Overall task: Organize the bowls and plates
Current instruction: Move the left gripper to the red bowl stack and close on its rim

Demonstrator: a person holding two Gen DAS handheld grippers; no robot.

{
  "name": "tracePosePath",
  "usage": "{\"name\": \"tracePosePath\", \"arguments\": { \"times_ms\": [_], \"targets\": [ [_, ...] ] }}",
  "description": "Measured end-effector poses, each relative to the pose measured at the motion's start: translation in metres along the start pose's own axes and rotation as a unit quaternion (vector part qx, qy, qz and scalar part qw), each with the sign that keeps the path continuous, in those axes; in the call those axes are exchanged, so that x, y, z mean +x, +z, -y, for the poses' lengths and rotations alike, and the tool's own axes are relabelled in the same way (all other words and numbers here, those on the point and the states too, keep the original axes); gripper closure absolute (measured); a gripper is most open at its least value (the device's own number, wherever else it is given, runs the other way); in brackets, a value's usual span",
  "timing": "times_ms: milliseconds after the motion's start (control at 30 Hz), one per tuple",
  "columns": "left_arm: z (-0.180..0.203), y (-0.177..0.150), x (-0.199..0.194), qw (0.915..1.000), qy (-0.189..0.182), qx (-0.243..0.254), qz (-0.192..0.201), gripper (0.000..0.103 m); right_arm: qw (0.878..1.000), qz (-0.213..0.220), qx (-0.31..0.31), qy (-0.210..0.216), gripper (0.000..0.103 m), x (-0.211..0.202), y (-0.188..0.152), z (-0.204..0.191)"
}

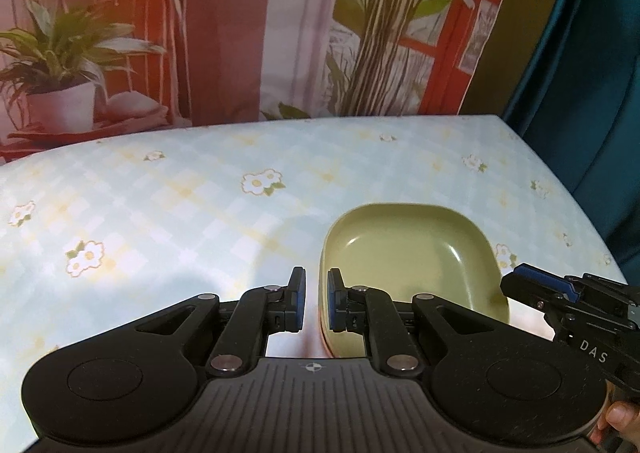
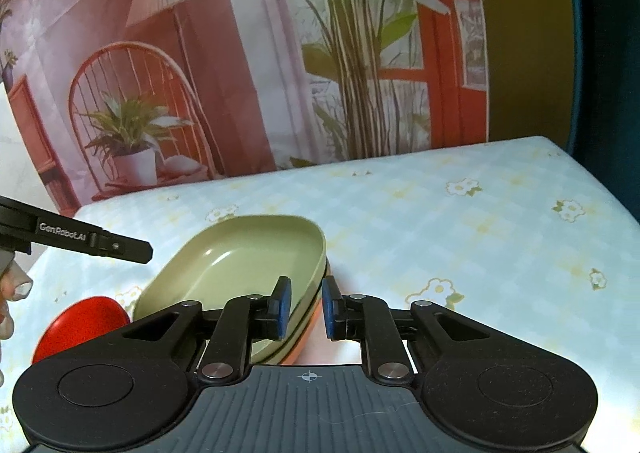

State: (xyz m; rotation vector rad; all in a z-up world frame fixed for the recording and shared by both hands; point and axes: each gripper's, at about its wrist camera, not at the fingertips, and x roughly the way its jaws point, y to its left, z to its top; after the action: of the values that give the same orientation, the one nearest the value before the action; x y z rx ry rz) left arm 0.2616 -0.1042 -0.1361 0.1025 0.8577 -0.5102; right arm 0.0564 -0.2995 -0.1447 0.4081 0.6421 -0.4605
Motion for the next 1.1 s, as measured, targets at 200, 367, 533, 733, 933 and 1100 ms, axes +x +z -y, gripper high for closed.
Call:
{"name": "tracePosePath", "arguments": {
  "times_ms": [200,367,533,733,933,1100],
  "targets": [
    [-0.012,-0.013,-0.029,0.9998,0.002,-0.012,0.018,0.091,1.0,0.013,-0.003,0.021,0.086,-0.014,0.0,-0.013],
    [-0.025,-0.03,-0.046,0.999,0.028,-0.016,0.031,0.091,0.999,0.014,-0.018,0.046,0.086,-0.019,-0.003,-0.035],
    [-0.037,-0.047,-0.059,0.9974,0.048,-0.027,0.046,0.091,0.997,0.005,-0.038,0.063,0.086,-0.018,-0.009,-0.058],
    [-0.047,-0.065,-0.065,0.996,0.058,-0.047,0.049,0.09,0.996,-0.008,-0.056,0.076,0.086,-0.013,-0.018,-0.079],
    [-0.053,-0.079,-0.071,0.9952,0.059,-0.059,0.051,0.09,0.994,-0.018,-0.064,0.082,0.086,-0.01,-0.024,-0.089],
    [-0.056,-0.087,-0.071,0.9943,0.059,-0.076,0.047,0.09,0.994,-0.02,-0.068,0.088,0.086,-0.011,-0.025,-0.095]
  ]
}}
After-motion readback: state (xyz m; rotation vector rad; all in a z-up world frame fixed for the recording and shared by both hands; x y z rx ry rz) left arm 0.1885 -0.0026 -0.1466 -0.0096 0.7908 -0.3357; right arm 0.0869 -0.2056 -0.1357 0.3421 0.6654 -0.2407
